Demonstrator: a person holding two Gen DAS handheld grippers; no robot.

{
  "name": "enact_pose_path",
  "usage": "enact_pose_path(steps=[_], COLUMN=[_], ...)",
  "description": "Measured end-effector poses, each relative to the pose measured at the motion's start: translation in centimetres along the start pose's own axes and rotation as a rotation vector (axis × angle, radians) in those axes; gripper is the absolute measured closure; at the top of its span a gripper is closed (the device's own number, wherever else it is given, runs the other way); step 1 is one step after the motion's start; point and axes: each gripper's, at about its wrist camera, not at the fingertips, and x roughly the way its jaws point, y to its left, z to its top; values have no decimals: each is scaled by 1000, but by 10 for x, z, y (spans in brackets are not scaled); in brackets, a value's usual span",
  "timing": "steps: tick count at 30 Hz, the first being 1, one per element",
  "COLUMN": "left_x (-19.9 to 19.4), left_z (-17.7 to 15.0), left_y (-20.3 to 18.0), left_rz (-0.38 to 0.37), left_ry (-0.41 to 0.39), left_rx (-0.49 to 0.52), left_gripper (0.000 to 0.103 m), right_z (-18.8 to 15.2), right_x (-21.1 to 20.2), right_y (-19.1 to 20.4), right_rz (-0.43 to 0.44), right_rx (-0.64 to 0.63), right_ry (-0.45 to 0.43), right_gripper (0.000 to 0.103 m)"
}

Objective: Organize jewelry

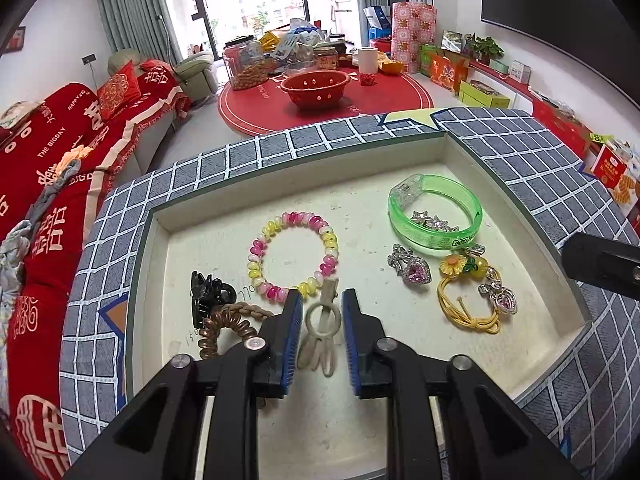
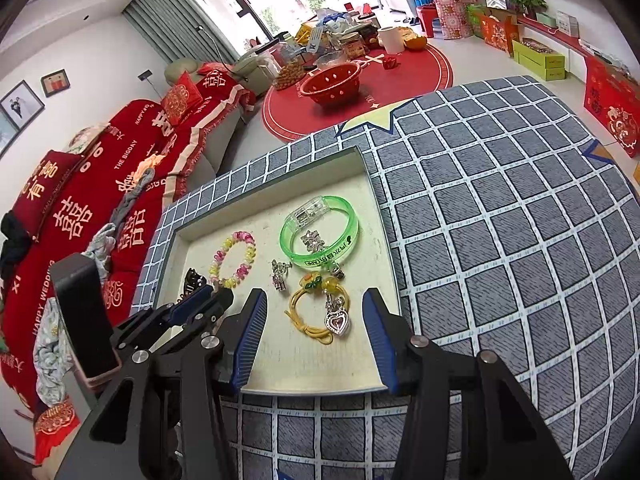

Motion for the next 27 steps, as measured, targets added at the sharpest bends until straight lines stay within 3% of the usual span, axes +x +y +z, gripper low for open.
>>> enact_pose_path(steps=[1,2,16,25,27], left_x=[-1,-4,-23,-38,-42], left_z=[0,-1,1,-12,-17], left_y=[1,2,10,23,27], left_rz=[10,18,38,49,44], left_ry=[-11,-30,-73,-58,-53], left_rx=[-12,-23,-27,-40,-52], left_gripper=[13,6,5,0,0], right_z=[-1,-2,-10,-19,-22], right_x=[-2,-4,-1,1,0], right_y=[0,0,7,24,28], right_rz=[0,0,-42,-122,-152], right_rx=[0,0,-43,-123,-144], right_ry=[-2,-4,12,19,5], right_gripper=[50,50,49,22,22])
